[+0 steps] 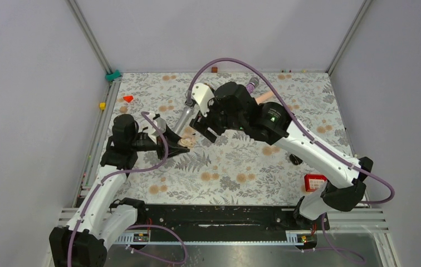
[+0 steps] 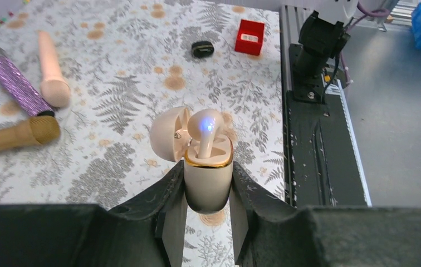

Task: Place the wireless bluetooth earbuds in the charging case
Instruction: Place the earbud in the charging case, then pick up the earbud from the center of the board.

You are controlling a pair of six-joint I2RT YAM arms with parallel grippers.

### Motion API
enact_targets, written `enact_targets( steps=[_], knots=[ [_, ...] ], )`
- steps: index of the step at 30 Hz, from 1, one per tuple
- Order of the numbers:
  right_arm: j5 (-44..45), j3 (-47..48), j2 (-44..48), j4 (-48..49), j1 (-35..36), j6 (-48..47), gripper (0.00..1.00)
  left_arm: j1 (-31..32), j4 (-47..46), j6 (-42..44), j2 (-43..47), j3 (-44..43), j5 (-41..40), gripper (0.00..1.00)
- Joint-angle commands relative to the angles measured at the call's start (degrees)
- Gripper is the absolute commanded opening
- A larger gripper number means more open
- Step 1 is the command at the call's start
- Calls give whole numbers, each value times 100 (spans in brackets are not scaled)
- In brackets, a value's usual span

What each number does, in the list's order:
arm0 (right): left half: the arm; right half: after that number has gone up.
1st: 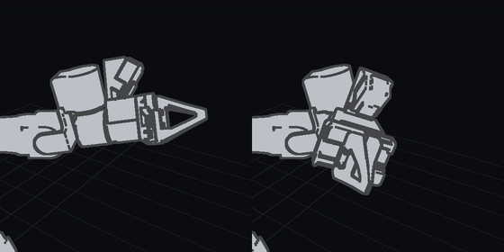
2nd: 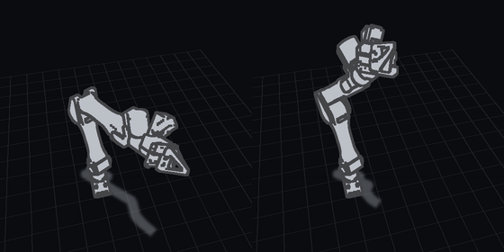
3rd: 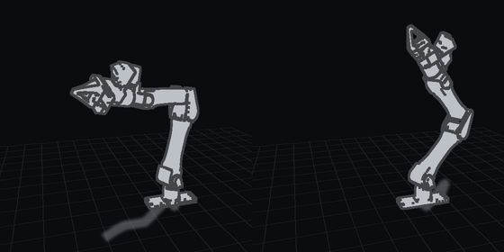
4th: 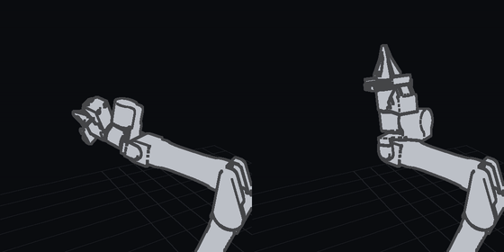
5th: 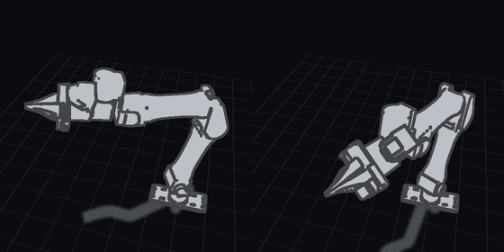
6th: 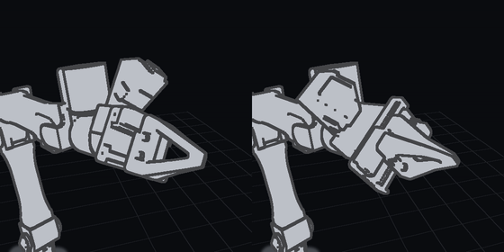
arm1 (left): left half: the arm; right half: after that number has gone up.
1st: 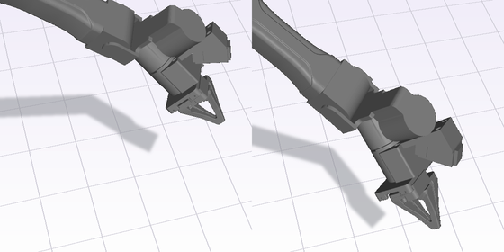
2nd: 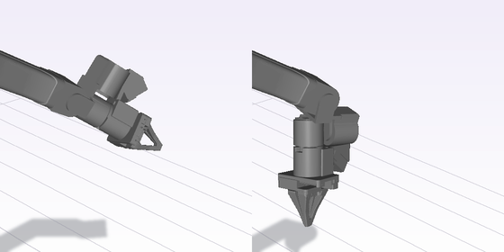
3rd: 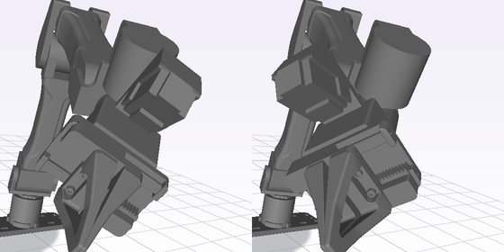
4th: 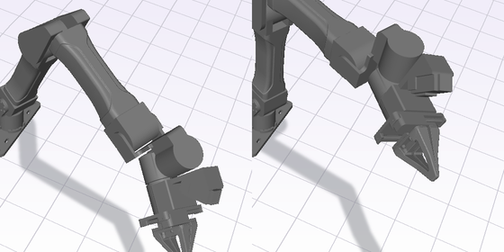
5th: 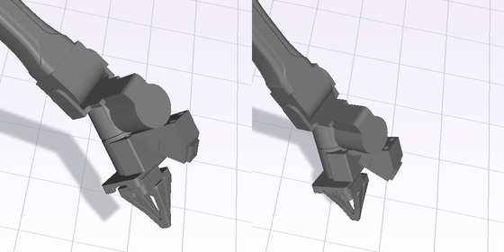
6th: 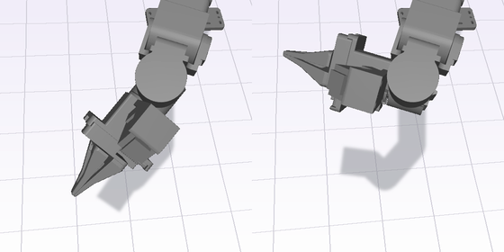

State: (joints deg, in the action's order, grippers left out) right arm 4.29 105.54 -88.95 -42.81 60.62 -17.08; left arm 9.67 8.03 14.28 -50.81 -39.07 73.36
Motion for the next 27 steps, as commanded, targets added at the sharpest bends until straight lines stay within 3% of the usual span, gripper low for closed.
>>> enact_targets(
  steps=[1,6,13,19,24,27],
  knots=[
    [-601,-190,357,105,-222,72,77,-21,-1762,-957,110,-41,-291,0],
    [-875,-239,447,139,-261,-35,80,54,-4531,-2589,-50,329,-335,0],
    [-1207,520,357,-324,-349,78,81,374,-8789,-5285,-793,1358,-832,0],
    [-1511,298,578,-363,-427,37,81,385,-9048,-5499,-971,1536,-994,0],
    [-1431,-928,936,43,-584,-428,81,357,-9024,-5535,-1034,1558,-988,0],
    [-1245,-1992,1296,448,-935,-687,91,195,-9021,-5575,-1042,1545,-959,0]
  ],
)
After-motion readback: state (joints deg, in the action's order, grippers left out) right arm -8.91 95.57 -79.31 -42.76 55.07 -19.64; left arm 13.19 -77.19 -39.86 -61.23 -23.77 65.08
